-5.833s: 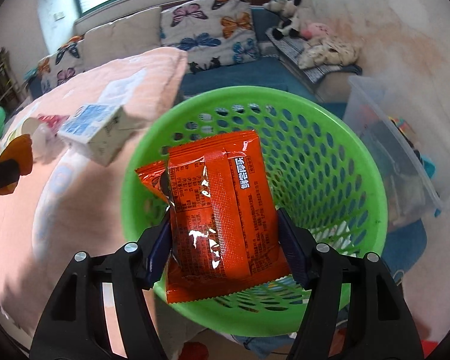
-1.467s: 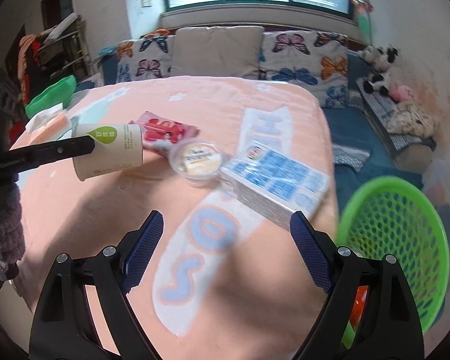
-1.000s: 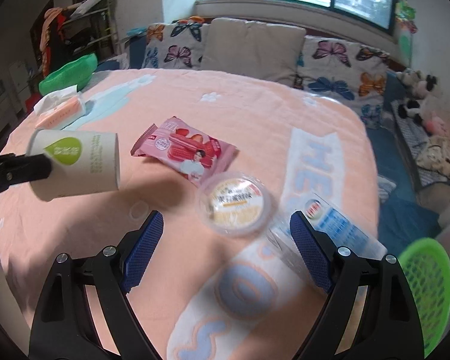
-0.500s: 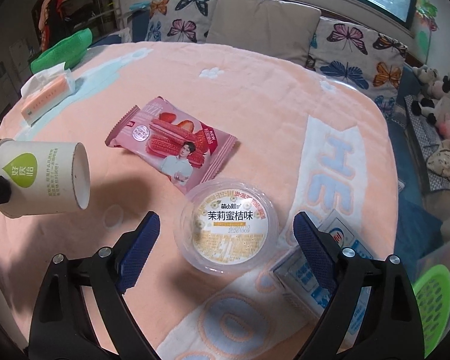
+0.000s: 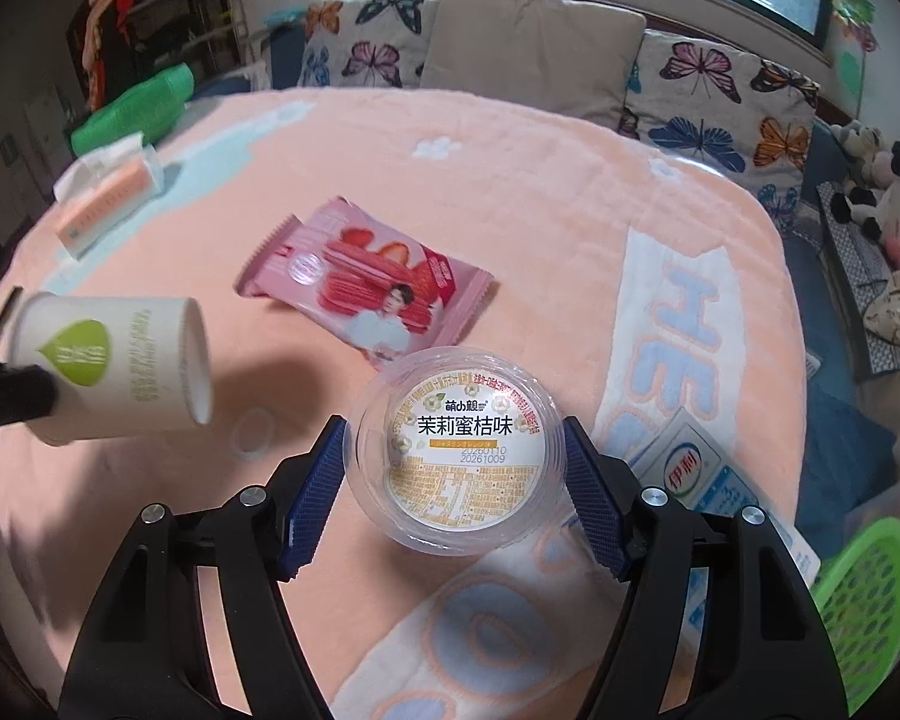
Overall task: Collect trash
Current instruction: 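Lift the paper cup with the left gripper while the right grasps the jelly cup, then carry the paper cup and jelly cup over the green basket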
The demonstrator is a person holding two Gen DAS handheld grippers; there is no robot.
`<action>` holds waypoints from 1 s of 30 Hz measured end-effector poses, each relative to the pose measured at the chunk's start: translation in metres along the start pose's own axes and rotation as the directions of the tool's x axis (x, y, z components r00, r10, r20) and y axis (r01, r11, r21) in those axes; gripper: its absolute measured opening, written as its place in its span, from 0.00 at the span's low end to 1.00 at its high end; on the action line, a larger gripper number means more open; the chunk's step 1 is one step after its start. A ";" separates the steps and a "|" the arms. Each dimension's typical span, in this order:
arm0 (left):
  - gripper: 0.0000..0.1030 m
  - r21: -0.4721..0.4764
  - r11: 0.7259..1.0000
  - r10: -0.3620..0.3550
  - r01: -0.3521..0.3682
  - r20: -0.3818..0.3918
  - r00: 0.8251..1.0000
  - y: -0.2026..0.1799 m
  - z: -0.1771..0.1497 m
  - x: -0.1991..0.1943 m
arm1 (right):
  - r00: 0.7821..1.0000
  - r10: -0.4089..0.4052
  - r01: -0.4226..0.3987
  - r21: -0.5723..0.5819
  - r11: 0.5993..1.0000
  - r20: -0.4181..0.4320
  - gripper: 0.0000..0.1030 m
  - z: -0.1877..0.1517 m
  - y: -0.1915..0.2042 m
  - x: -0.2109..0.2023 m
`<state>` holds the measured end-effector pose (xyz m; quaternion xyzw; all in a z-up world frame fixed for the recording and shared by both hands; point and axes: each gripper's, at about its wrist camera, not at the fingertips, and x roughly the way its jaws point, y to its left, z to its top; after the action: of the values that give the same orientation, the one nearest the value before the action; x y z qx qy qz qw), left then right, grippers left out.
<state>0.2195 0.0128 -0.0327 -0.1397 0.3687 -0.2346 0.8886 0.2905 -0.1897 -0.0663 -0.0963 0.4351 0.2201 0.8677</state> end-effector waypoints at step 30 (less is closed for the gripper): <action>0.03 0.136 0.977 -0.157 0.165 -0.066 0.985 -0.136 -0.021 0.026 | 0.984 -0.164 0.144 0.231 0.962 0.073 0.68 -0.124 -0.064 -0.136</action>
<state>0.1777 -0.1178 -0.0049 -0.0998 0.3628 -0.3349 0.8639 0.1608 -0.3314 -0.0344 -0.0211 0.4084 0.1054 0.9065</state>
